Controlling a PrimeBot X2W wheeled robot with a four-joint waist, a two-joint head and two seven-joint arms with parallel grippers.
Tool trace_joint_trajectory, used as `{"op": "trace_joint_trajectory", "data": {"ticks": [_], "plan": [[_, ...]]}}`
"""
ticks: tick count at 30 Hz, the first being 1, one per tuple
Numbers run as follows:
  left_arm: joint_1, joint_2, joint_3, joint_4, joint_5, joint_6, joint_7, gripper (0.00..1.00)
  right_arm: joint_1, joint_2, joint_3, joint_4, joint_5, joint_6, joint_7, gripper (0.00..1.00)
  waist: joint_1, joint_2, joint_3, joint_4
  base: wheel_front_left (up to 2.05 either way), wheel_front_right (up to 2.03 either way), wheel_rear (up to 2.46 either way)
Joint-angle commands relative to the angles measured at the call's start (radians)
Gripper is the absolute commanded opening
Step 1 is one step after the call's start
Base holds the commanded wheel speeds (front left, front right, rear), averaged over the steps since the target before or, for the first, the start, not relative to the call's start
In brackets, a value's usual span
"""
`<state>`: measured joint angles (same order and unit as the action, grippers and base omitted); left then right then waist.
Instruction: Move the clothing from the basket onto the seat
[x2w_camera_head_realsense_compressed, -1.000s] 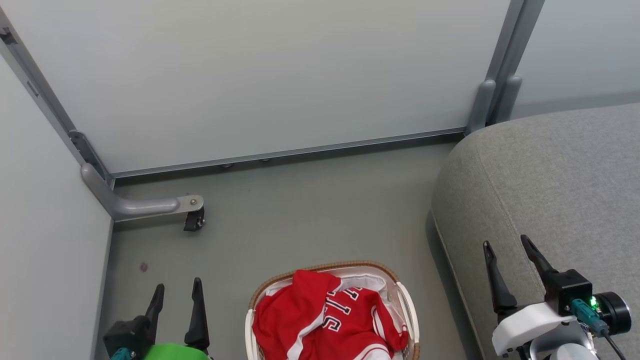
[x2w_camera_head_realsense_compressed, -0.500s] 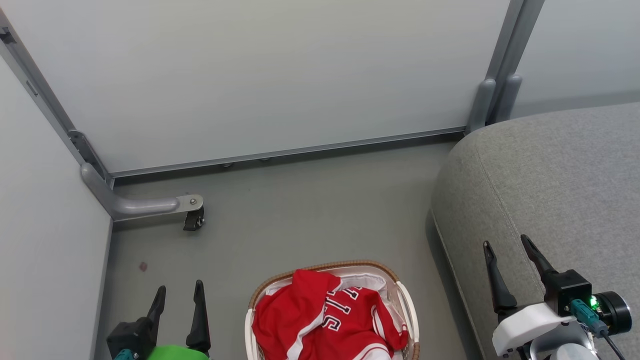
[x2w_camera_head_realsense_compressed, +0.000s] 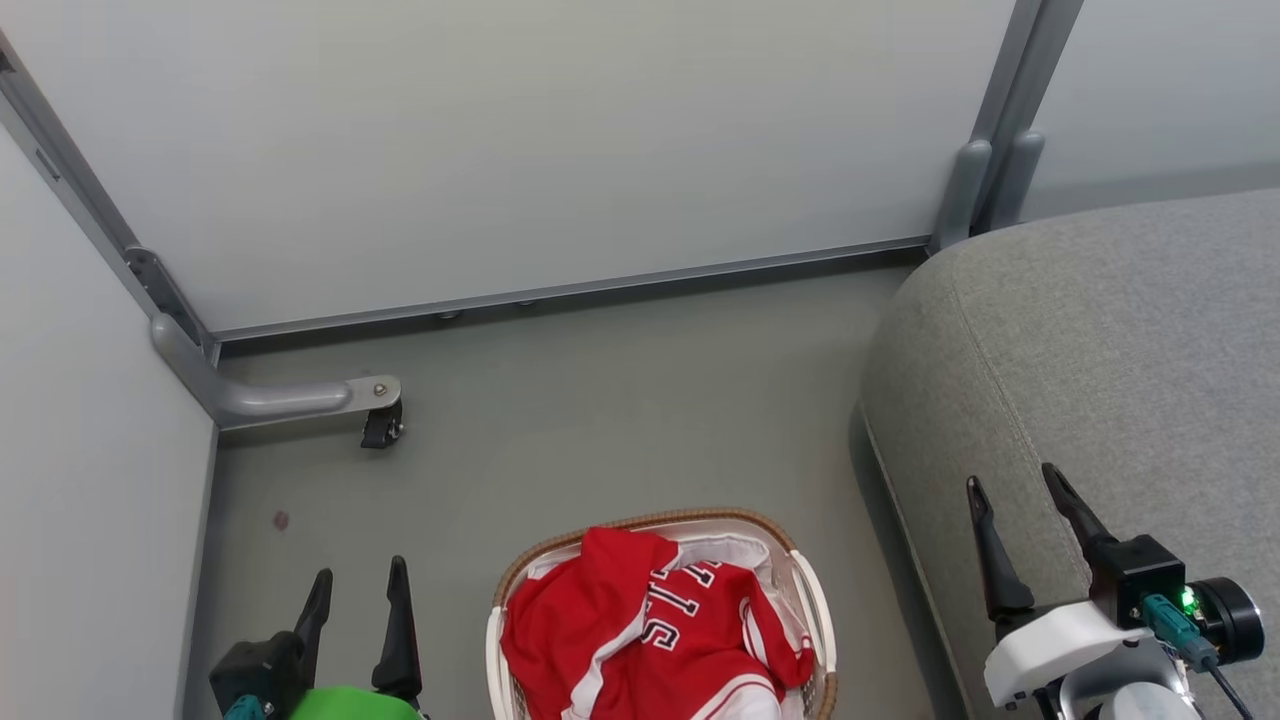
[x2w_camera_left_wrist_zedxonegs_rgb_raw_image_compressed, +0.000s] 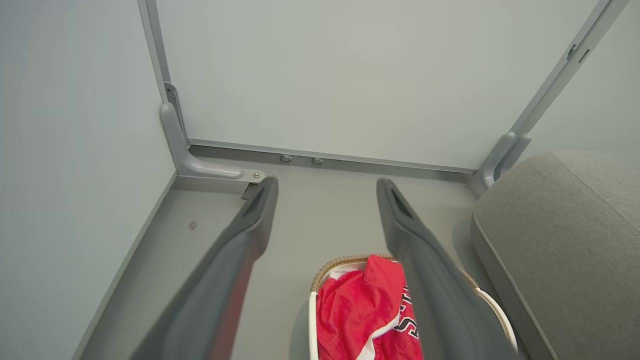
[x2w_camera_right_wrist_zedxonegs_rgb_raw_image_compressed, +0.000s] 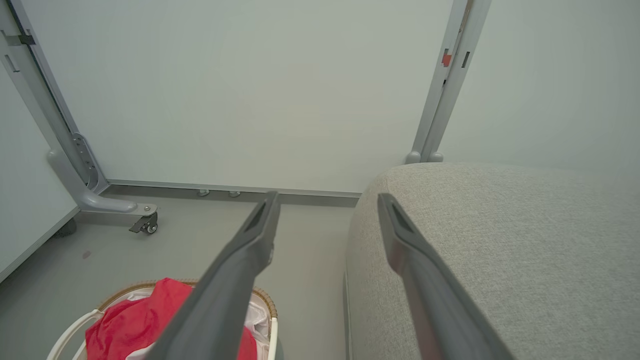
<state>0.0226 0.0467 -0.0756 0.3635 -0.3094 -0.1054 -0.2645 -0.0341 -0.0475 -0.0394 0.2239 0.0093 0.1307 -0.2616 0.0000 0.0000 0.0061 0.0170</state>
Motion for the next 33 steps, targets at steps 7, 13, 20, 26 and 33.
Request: {"op": "trace_joint_trajectory", "data": {"ticks": [7, 13, 20, 26, 33], "plan": [[-0.091, 0.007, -0.022, 0.013, 0.015, -0.005, 0.000, 1.00, -0.051, -0.005, 0.005, -0.022, -0.004, 0.000, -0.005, 1.00, 0.0000, 0.0000, 0.108, -0.027, 0.00, 0.00, 0.00], [-0.212, 0.007, -0.068, 0.085, 0.045, -0.012, 0.000, 1.00, -0.130, -0.005, 0.011, -0.041, -0.001, 0.000, -0.005, 1.00, 0.0000, 0.0000, 0.256, -0.062, 0.00, 0.00, 0.00], [-0.368, 0.007, -0.122, 0.223, 0.049, -0.017, 0.000, 1.00, -0.227, -0.005, 0.030, -0.060, 0.027, 0.000, -0.005, 1.00, 0.0000, 0.0000, 0.423, -0.112, 0.00, 0.00, 0.00], [-0.485, 0.007, -0.166, 0.346, 0.056, -0.019, 0.000, 1.00, -0.287, -0.004, 0.043, -0.075, 0.057, 0.000, -0.005, 1.00, 0.0000, 0.0000, 0.535, -0.154, 0.00, 0.00, 0.00], [-0.589, 0.010, -0.200, 0.481, 0.087, -0.022, 0.000, 1.00, -0.336, -0.004, 0.070, -0.091, 0.087, 0.000, -0.005, 1.00, 0.0000, 0.0000, 0.642, -0.206, 0.00, 0.00, 0.00]]}}
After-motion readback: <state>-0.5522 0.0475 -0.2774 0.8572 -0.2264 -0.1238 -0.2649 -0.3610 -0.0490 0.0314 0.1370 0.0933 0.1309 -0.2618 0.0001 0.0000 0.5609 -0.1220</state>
